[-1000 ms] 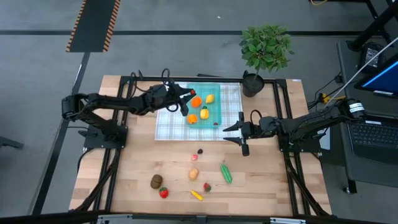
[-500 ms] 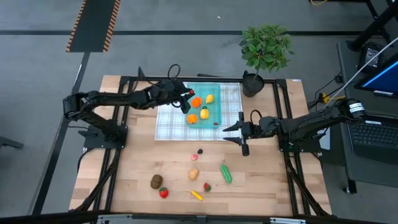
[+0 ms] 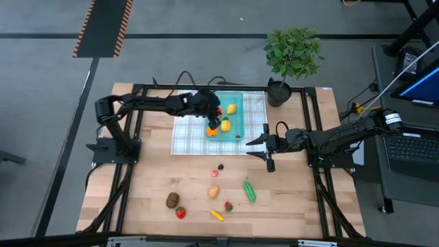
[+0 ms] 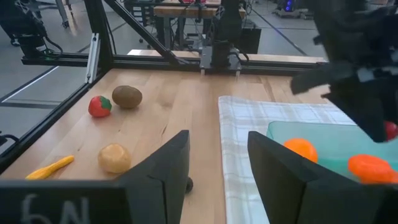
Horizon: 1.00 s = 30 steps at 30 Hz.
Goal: Pick and placing Produce into tupperware
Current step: Put the red cherry into the green bin
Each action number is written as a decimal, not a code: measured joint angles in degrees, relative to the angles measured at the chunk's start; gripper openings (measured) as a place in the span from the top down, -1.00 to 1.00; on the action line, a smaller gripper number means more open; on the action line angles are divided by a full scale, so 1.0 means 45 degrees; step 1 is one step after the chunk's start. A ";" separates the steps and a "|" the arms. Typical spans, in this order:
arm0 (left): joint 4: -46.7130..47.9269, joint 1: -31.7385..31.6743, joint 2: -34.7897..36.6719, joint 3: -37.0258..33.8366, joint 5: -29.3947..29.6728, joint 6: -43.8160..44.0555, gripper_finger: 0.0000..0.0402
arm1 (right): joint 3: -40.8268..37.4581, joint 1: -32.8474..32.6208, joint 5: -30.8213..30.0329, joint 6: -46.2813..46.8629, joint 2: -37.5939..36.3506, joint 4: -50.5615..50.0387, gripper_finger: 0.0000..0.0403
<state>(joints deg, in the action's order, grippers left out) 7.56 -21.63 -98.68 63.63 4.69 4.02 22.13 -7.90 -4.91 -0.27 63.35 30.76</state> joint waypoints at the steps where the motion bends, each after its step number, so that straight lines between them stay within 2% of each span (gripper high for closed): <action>1: 0.0065 0.0000 -0.0154 0.0230 0.0005 -0.0018 0.51 | 0.0000 0.0000 0.0000 0.0000 0.0000 -0.0006 0.18; 7: 0.1372 -0.0154 -0.0538 0.1136 0.0013 -0.0257 0.49 | 0.0000 0.0002 0.0000 0.0000 0.0000 -0.0058 0.18; 22: 0.1275 -0.0879 -0.0551 0.1156 0.0019 -0.0254 0.51 | 0.0000 0.0000 -0.0001 0.0000 0.0000 -0.0087 0.18; 30: 0.0894 -0.1237 -0.1360 0.1147 0.0021 -0.0268 0.45 | 0.0000 0.0001 -0.0005 0.0000 0.0000 -0.0135 0.18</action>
<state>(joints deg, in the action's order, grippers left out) 11.58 -27.19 -104.80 68.79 4.78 2.81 22.13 -7.90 -4.93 -0.27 63.35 30.15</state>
